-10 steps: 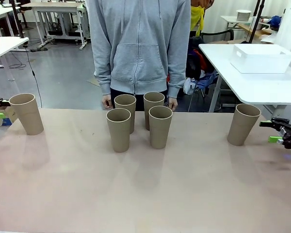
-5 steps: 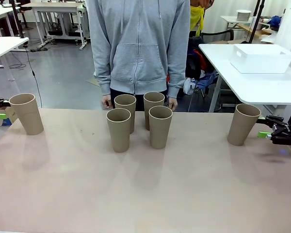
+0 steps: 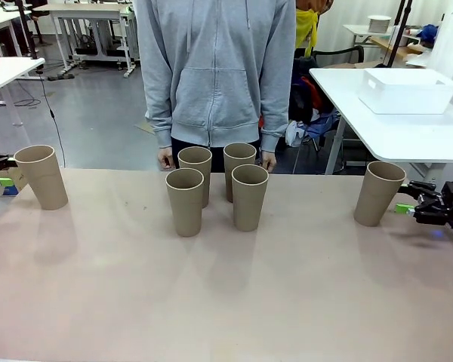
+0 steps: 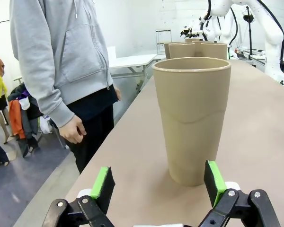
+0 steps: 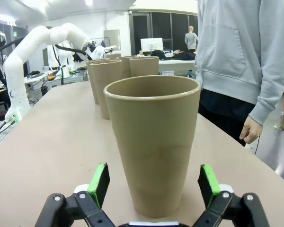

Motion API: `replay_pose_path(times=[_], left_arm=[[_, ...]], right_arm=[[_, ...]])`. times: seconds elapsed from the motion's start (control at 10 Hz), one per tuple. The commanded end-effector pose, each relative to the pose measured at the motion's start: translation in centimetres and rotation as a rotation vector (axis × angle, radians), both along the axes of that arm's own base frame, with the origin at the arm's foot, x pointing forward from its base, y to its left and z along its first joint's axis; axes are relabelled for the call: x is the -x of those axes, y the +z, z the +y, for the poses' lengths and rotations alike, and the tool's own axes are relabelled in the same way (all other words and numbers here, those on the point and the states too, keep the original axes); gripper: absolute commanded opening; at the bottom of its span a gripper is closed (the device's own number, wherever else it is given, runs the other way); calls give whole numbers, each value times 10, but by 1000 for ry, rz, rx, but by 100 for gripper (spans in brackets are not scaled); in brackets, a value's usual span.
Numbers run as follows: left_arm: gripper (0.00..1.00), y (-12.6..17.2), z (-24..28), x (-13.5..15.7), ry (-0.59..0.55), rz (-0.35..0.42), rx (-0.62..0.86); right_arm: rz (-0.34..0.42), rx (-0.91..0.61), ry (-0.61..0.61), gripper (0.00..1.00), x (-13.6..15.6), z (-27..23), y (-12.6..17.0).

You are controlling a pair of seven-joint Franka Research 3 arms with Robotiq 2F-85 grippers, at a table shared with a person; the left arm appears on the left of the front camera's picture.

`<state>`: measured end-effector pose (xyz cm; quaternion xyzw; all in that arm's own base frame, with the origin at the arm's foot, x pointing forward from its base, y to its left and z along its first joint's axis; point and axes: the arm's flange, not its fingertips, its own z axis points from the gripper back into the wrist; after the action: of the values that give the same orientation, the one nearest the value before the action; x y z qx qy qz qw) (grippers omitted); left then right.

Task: Stack the cups and store them in the basket.
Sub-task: Pick up two Reusable plastic cups , one in each hand.

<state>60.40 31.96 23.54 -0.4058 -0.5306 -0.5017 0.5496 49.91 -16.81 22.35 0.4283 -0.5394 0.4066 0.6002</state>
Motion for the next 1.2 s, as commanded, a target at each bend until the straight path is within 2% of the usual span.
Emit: replay_pose_path(times=[0.0,1.1], left_arm=[[100,2,-12,11,-10,-13,-5],[100,-4,-43,24,-48,13,24]], right_arm=[[42,-10,7,100,-11,1,1],[73,-22,14,100,-18,9,-9]])
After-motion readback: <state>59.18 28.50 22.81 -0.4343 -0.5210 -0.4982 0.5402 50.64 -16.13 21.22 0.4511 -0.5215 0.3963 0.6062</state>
